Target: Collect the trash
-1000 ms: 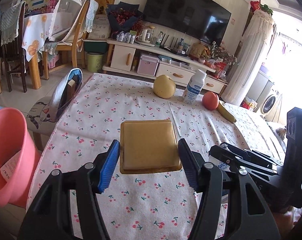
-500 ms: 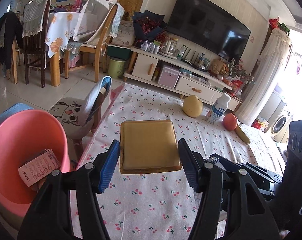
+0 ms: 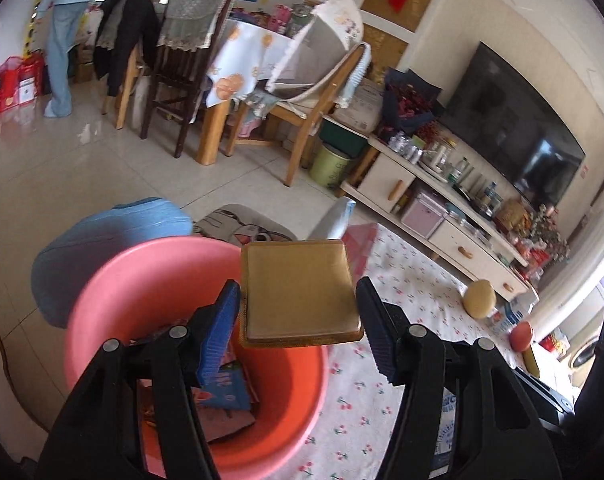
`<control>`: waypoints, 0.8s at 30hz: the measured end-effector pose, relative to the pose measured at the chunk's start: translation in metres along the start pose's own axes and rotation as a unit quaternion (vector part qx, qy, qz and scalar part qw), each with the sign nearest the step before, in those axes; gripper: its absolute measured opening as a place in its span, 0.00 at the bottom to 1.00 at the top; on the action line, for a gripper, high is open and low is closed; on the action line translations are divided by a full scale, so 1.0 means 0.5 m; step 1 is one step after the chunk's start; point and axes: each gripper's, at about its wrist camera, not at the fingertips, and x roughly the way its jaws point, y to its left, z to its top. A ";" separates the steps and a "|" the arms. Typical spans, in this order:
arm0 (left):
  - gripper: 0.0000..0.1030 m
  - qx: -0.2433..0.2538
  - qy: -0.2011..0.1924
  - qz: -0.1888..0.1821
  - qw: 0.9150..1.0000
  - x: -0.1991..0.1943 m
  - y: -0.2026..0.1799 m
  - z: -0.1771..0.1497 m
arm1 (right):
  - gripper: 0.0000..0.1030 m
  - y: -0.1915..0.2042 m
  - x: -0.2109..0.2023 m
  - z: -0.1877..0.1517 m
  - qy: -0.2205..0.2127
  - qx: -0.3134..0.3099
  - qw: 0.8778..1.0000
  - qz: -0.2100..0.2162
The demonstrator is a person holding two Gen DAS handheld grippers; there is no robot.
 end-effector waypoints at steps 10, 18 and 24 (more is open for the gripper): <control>0.59 -0.076 0.026 0.068 0.994 0.047 0.116 0.027 | 0.33 0.092 0.132 0.002 0.043 -0.019 0.998 0.038; 0.69 -0.092 0.046 0.091 0.991 0.066 0.132 0.020 | 0.60 0.067 0.136 -0.016 0.033 0.009 0.999 0.038; 0.80 -0.064 0.030 0.101 0.992 0.058 0.104 0.019 | 0.77 0.028 0.086 -0.034 0.012 0.025 1.000 0.011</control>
